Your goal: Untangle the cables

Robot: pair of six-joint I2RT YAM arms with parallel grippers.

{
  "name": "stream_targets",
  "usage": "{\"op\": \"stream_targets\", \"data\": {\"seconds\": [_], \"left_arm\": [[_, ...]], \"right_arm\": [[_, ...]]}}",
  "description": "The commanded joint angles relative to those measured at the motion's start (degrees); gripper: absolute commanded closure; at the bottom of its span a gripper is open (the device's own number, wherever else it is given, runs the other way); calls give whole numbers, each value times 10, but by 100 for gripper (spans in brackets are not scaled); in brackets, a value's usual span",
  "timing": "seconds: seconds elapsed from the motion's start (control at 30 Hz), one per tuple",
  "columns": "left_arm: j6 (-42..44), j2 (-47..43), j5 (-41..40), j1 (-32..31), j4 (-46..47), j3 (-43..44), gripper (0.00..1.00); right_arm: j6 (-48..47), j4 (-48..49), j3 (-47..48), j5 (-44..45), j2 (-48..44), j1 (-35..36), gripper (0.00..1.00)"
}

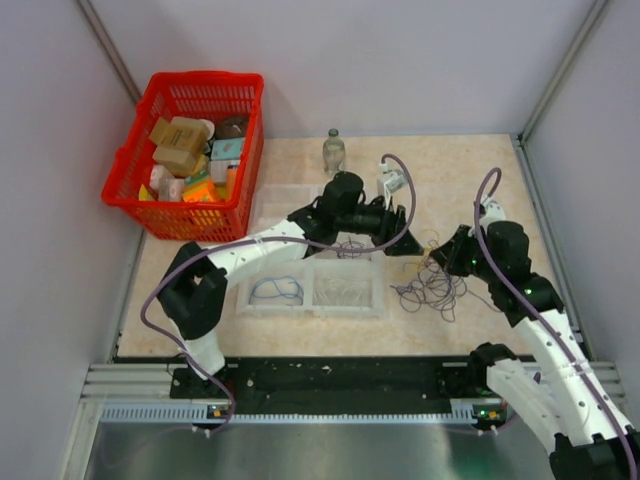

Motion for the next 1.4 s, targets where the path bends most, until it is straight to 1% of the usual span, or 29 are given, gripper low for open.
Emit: {"op": "stream_targets", "data": {"seconds": [0.0,0.1,0.2,0.27,0.3,0.43,0.5,0.57,0.63,0.7,0.73,0.77,0.8,0.83,0.9,0.93,0.97,1.03,1.13,1.23,1.3,1.37], "left_arm": [[157,-45,-12,-25,-45,-14,30],[201,-29,-65,-47,-112,8,29],[214,-25,-116,-60,-123,5,29],[216,-23,-139,-66,-132,11,28],[217,-20,-144,-69,-138,19,25],[227,-5,-195,-89,-155,52,25],[224,12,-207,-96,-171,79,35],[216,22,-233,-100,-184,98,55],[213,22,-253,-102,-184,104,70],[215,22,-274,-106,-194,114,94],[217,21,-285,-108,-201,120,100],[220,17,-287,-108,-207,125,100],[222,14,-285,-109,-212,129,100],[223,9,-285,-109,-219,133,100],[220,-6,-282,-109,-228,136,100],[217,-13,-279,-110,-230,136,100],[213,-19,-279,-110,-233,137,100],[203,-26,-279,-109,-242,144,100],[201,-23,-268,-110,-263,167,100],[200,-24,-268,-109,-271,171,100],[198,-25,-279,-110,-274,170,100],[193,-29,-295,-109,-281,176,100]], "right_arm": [[41,-25,36,-32,-23,1,100],[54,-42,53,-30,-33,0,100],[54,-49,69,-30,-39,0,100],[57,-54,71,-29,-43,0,100],[61,-56,73,-31,-43,-1,100],[73,-61,77,-40,-48,-1,100],[80,-65,78,-38,-57,0,100],[88,-69,82,-33,-60,0,100],[100,-76,83,-27,-62,0,100],[108,-77,78,-27,-61,0,100],[111,-83,78,-17,-63,-1,100],[112,-91,78,1,-61,0,98],[113,-106,78,22,-61,-1,90],[114,-129,82,55,-59,0,73],[121,-175,91,132,-45,0,47],[126,-194,95,163,-37,0,36],[131,-210,98,180,-31,0,31],[138,-219,96,185,-28,0,29],[146,-209,91,170,-44,-1,29],[133,-171,97,145,-77,0,31],[125,-168,112,154,-78,0,33],[120,-183,119,174,-65,-1,37]]}}
